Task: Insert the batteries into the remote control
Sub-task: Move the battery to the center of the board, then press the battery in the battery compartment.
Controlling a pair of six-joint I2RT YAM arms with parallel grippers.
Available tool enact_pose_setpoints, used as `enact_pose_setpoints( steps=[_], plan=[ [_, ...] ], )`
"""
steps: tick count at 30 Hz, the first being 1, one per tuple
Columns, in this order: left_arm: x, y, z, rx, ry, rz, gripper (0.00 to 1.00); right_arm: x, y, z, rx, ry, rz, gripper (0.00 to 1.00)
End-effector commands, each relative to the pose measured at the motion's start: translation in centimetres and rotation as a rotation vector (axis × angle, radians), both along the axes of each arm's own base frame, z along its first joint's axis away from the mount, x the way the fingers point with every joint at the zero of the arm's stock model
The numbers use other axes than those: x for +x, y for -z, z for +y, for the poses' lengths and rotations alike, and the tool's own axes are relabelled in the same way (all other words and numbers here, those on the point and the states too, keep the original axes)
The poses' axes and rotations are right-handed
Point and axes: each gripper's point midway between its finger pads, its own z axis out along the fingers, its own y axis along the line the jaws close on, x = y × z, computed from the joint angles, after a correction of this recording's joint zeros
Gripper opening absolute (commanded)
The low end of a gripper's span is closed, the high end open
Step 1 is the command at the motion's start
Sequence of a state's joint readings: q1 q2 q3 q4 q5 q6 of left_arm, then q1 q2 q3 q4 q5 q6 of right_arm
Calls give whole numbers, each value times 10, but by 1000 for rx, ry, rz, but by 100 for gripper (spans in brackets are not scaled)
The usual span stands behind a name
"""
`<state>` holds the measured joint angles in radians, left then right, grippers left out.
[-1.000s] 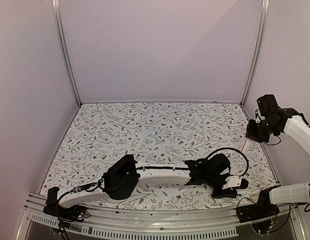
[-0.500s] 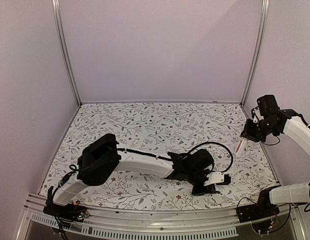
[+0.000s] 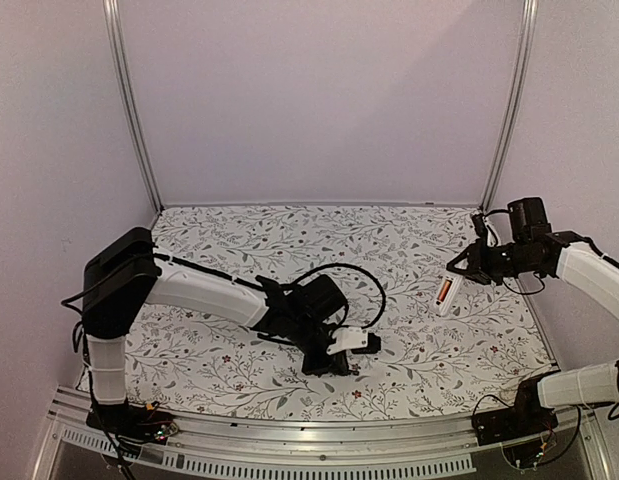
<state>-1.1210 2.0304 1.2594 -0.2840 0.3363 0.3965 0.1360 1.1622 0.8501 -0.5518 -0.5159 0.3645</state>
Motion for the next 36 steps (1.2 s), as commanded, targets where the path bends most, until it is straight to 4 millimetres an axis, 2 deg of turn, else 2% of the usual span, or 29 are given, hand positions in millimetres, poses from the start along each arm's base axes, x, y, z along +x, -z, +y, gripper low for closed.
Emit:
enact_pose_setpoints(
  steps=[1, 6, 7, 14, 17, 19, 21, 27, 30, 31, 32, 34, 36],
  plan=[
    [-21, 16, 32, 107, 129, 42, 0, -8, -29, 36, 158, -181, -104, 0],
    [-17, 32, 44, 203, 182, 30, 0, -24, -38, 62, 213, -314, -139, 0],
    [-15, 34, 44, 213, 187, 27, 3, -27, -40, 67, 218, -342, -150, 0],
    [1, 41, 44, 269, 165, -34, 34, -43, -51, 83, 263, -444, -210, 0],
    [9, 34, 43, 262, 143, -65, 53, -46, -56, 85, 268, -456, -236, 0],
    [15, 24, 40, 238, 123, -90, 59, -48, -59, 86, 276, -461, -244, 0],
    [20, 8, 36, 196, 103, -117, 69, -50, -62, 87, 289, -474, -259, 0],
    [42, -68, 28, 2, -12, -261, 81, -59, -78, 92, 335, -518, -324, 0],
    [64, -123, 32, -150, -164, -378, 98, -64, -86, 94, 359, -537, -354, 0],
    [75, -146, 34, -224, -250, -415, 99, -66, -89, 95, 363, -544, -367, 0],
    [90, -180, 38, -330, -373, -455, 100, -68, -93, 97, 363, -547, -380, 0],
    [99, -210, 46, -446, -543, -382, 100, -68, -96, 98, 341, -537, -405, 0],
    [95, -225, 41, -497, -592, -269, 100, -65, -97, 97, 303, -507, -415, 0]
  ],
)
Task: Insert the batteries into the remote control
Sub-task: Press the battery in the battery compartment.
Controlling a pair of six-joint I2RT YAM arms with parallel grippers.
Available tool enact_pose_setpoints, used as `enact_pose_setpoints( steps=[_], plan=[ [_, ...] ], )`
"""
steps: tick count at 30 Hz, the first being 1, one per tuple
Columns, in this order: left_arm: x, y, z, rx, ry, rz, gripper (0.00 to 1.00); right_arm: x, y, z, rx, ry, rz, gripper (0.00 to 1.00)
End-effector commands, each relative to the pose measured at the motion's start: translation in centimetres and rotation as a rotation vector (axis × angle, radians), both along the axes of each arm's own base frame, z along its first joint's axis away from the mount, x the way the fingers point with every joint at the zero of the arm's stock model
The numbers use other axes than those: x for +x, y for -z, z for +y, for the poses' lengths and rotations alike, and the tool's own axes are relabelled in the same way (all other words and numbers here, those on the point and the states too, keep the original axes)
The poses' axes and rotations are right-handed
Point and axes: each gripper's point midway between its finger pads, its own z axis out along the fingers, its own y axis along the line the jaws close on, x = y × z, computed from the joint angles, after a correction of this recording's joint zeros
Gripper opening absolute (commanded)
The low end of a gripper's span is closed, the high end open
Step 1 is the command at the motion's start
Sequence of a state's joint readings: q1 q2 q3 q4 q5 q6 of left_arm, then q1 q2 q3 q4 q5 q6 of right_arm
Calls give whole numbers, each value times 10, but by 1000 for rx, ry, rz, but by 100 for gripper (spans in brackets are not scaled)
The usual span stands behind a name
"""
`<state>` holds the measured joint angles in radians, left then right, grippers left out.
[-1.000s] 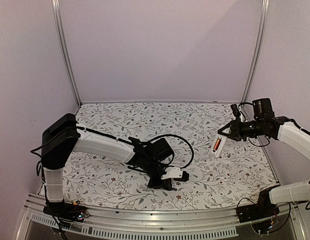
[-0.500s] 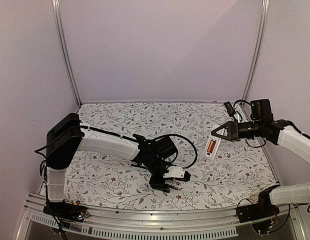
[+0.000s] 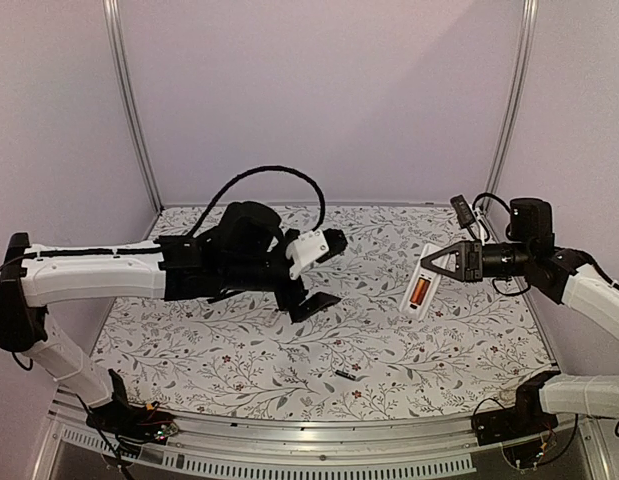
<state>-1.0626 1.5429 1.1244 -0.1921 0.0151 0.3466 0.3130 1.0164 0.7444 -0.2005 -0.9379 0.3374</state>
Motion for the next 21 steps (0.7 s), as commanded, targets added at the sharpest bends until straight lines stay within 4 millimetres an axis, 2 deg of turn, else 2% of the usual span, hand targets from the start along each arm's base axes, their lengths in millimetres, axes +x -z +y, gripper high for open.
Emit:
enact_pose_setpoints(
  steps=[1, 5, 8, 11, 14, 21],
  plan=[
    [23, -55, -9, -289, -214, 153, 100, 2, -15, 3, -21, 44, -80, 0],
    [12, -62, -40, -361, -193, 339, 100, 11, -13, 8, -81, 114, -79, 0],
    [4, -69, -59, -429, -185, 372, 100, 15, -9, 13, -104, 140, -65, 0],
    [1, -66, -74, -426, -219, 358, 100, 16, -7, 20, -105, 147, -53, 0],
    [7, -58, -82, -414, -286, 347, 90, 16, -11, 25, -93, 150, -55, 0],
    [3, -42, -103, -363, -253, 382, 68, 17, -12, 30, -74, 147, -40, 0]
  ],
)
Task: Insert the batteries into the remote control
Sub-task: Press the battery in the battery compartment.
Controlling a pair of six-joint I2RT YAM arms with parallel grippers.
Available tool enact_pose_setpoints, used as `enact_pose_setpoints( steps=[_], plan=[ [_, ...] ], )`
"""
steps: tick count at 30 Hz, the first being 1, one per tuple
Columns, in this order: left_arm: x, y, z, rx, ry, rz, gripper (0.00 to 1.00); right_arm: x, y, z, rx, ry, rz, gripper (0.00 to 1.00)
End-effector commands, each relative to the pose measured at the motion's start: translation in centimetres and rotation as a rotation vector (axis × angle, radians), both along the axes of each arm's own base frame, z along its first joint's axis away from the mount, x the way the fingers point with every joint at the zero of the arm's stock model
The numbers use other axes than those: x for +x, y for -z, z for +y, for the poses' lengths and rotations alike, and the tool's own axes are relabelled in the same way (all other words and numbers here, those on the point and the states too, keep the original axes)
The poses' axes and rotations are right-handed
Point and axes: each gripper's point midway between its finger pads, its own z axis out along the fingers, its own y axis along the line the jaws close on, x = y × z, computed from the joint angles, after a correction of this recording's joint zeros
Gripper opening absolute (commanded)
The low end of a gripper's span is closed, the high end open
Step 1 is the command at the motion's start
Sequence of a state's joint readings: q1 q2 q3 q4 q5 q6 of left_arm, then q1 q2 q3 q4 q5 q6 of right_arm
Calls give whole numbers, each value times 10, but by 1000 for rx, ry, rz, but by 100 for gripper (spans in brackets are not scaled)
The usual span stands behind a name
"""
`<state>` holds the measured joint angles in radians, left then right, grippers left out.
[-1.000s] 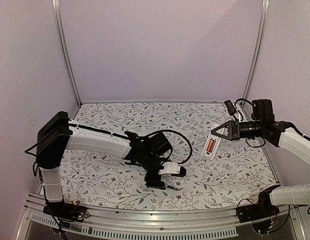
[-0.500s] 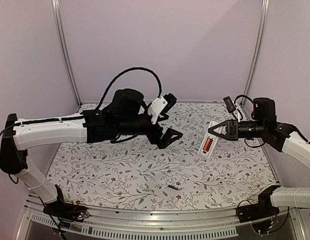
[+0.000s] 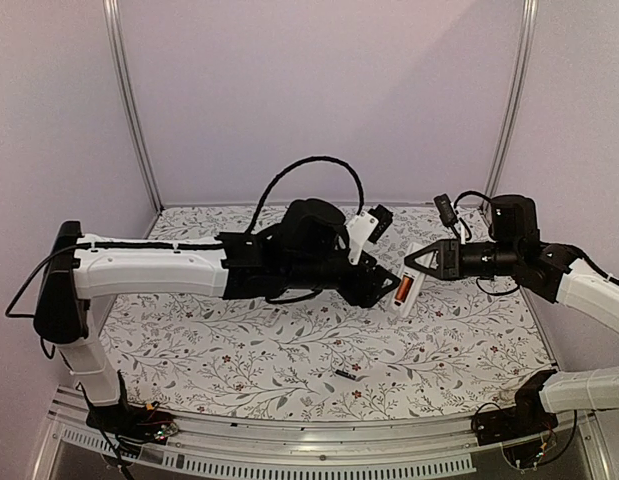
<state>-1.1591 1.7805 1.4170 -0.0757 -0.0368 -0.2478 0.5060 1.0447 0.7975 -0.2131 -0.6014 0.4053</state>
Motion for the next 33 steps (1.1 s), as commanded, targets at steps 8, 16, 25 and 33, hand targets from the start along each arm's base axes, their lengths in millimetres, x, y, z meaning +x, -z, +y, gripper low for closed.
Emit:
enact_pose_setpoints(
  steps=[8, 16, 25, 33],
  plan=[
    [-8, 15, -24, 22, 58, 77, 56, 3, -23, 7, 54, 11, -38, 0],
    [-12, 29, -28, 46, 77, 108, 48, 2, -27, 7, 63, 14, -45, 0],
    [-5, 34, -29, 74, 46, 116, 36, -2, -34, 9, 97, -12, -53, 0],
    [0, 38, -26, 74, 30, 141, 21, -7, -34, 11, 113, -36, -50, 0]
  ],
)
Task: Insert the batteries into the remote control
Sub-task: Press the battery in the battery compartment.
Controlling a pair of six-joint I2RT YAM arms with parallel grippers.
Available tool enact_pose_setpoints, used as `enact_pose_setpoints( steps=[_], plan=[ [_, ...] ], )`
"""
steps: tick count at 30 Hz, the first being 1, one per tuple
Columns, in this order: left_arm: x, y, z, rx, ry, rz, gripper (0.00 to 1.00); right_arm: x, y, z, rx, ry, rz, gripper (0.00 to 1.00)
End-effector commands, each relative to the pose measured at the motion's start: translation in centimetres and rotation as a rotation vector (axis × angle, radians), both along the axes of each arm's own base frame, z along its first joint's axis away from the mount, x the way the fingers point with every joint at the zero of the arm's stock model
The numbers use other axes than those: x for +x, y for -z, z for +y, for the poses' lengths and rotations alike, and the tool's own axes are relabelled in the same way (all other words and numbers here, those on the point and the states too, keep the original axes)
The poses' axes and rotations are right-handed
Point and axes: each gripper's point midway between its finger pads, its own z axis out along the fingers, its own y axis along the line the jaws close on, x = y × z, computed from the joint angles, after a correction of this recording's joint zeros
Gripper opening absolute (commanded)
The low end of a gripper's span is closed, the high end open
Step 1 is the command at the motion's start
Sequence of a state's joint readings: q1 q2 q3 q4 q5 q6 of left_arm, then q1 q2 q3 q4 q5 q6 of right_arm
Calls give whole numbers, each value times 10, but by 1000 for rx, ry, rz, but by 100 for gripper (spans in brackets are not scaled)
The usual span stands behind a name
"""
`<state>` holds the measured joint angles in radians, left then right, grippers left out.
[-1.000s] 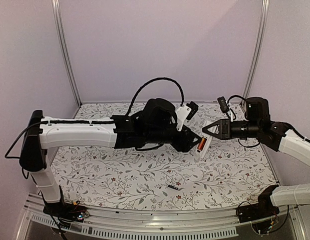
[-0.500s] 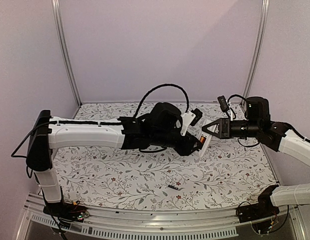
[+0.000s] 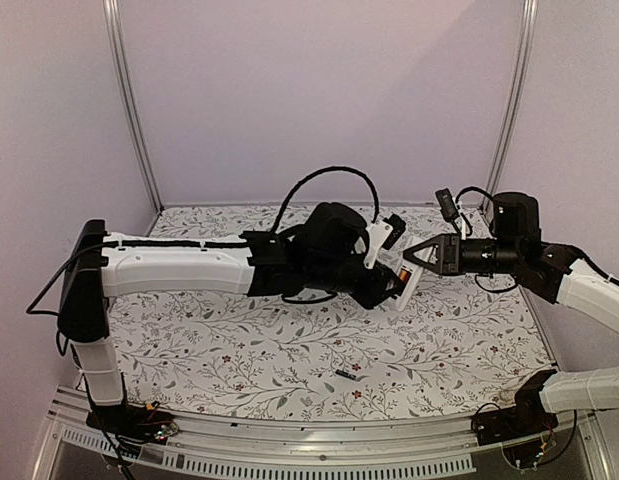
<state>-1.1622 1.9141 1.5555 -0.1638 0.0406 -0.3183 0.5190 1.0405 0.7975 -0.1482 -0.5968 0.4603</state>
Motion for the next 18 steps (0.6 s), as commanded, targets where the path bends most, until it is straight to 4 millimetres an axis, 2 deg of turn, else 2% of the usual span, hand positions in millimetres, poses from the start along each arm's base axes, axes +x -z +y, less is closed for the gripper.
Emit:
enact_pose_setpoints(
  steps=[1, 3, 4, 5, 7, 8, 9, 13, 15, 18],
  plan=[
    [5, 12, 2, 38, -8, 22, 20, -10, -21, 6, 62, -46, -38, 0],
    [5, 11, 2, 35, -7, 27, 20, -11, -21, 6, 64, -48, -39, 0],
    [4, 11, 2, 36, -3, 25, 24, -10, -20, 5, 62, -43, -38, 0],
    [3, 9, 2, 35, 4, 22, 34, -9, -19, 5, 58, -36, -36, 0],
    [0, 5, 4, 32, 21, 14, 59, -4, -13, 1, 37, 2, -27, 0],
    [-1, 2, 8, 30, 25, 7, 69, -1, -8, -2, 21, 26, -17, 0],
    [-2, -1, 13, 33, 25, -6, 75, 2, -4, -5, 1, 48, -8, 0],
    [-7, 1, 46, 73, -16, -25, 82, 9, 23, -14, -97, 105, 42, 0],
    [-22, 14, 62, 108, 9, -7, 83, 11, 32, -18, -128, 117, 58, 0],
    [-50, 50, 91, 223, 88, 3, 84, 11, 42, -23, -157, 124, 76, 0]
  ],
)
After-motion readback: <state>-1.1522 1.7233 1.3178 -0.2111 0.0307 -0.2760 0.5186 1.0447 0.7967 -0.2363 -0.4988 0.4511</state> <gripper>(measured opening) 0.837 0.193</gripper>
